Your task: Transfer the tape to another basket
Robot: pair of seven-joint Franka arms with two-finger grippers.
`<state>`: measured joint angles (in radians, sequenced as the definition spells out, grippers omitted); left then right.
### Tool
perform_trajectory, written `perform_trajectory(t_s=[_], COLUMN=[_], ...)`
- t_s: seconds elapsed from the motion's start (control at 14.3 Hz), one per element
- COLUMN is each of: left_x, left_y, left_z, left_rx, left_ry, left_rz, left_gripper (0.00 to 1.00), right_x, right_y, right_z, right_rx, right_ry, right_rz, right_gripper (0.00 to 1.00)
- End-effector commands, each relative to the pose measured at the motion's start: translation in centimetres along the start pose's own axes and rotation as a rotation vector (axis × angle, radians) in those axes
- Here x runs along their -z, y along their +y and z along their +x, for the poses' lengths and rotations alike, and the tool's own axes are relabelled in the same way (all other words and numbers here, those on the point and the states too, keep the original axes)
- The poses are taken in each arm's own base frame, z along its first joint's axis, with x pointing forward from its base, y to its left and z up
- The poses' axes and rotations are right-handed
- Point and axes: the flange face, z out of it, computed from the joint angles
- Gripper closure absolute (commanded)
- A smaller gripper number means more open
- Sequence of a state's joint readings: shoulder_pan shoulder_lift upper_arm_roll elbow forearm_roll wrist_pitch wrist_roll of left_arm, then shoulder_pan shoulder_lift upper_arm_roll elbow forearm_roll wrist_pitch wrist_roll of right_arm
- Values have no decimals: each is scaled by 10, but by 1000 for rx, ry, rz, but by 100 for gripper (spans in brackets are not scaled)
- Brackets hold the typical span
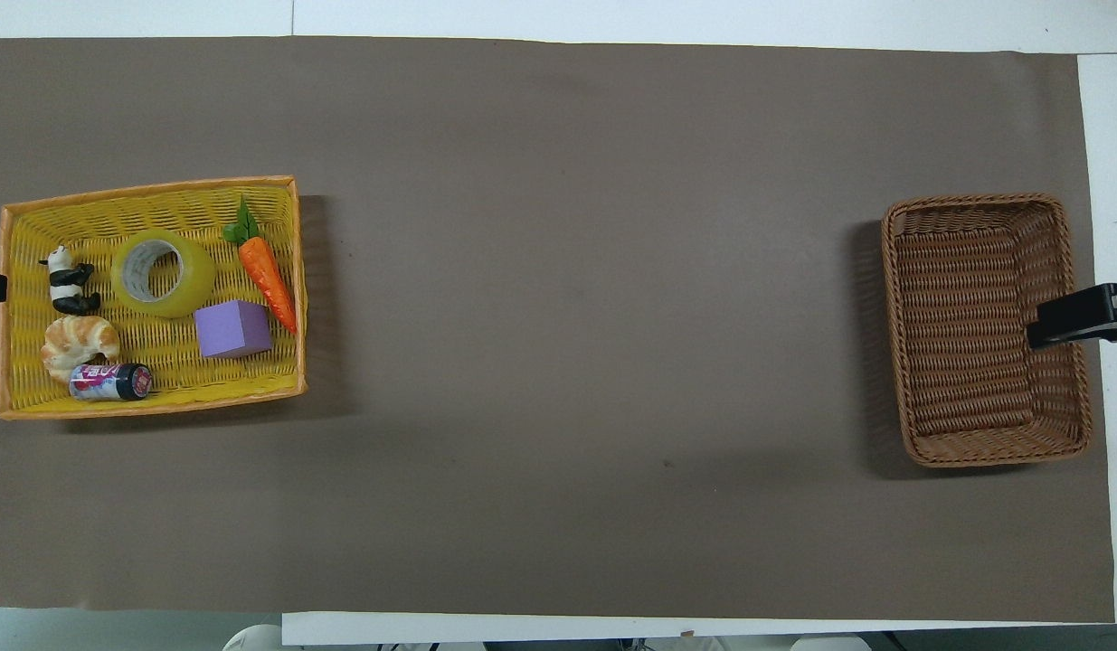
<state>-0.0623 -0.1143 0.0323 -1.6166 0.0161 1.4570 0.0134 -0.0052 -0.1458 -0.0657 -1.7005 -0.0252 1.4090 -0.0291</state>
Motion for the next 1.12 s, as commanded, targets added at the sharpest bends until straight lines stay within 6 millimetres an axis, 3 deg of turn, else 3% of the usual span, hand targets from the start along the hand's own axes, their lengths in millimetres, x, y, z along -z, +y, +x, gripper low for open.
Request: perform_trajectory(t_s=[0.0, 0.21, 0.35, 0.56, 0.77, 0.98, 1.05], left_x=[-2, -7, -10, -67, -133, -190, -202], left_y=[3, -13, -12, -10, -36, -41, -53], left_z=[-4, -7, -3, 17, 26, 57, 64], left_rx=[1, 34, 26, 27, 60, 18, 35], left_ry=[1, -7, 25, 25, 36, 65, 74], left_rz=[8, 4, 5, 6, 5, 10, 12], left_gripper=[0, 0, 1, 1, 4, 4, 4], right_x=[-1, -1, -1, -1, -1, -1, -1], right_y=[1, 1, 1, 1, 1, 1, 0], right_z=[-5, -5, -5, -5, -5, -5, -5], right_rx=[16, 16, 16, 16, 16, 16, 17], right_ry=[11, 11, 11, 11, 11, 11, 11], right_rz=[-3, -3, -3, -3, -3, -3, -2], right_gripper=[0, 0, 0, 0, 0, 0, 0])
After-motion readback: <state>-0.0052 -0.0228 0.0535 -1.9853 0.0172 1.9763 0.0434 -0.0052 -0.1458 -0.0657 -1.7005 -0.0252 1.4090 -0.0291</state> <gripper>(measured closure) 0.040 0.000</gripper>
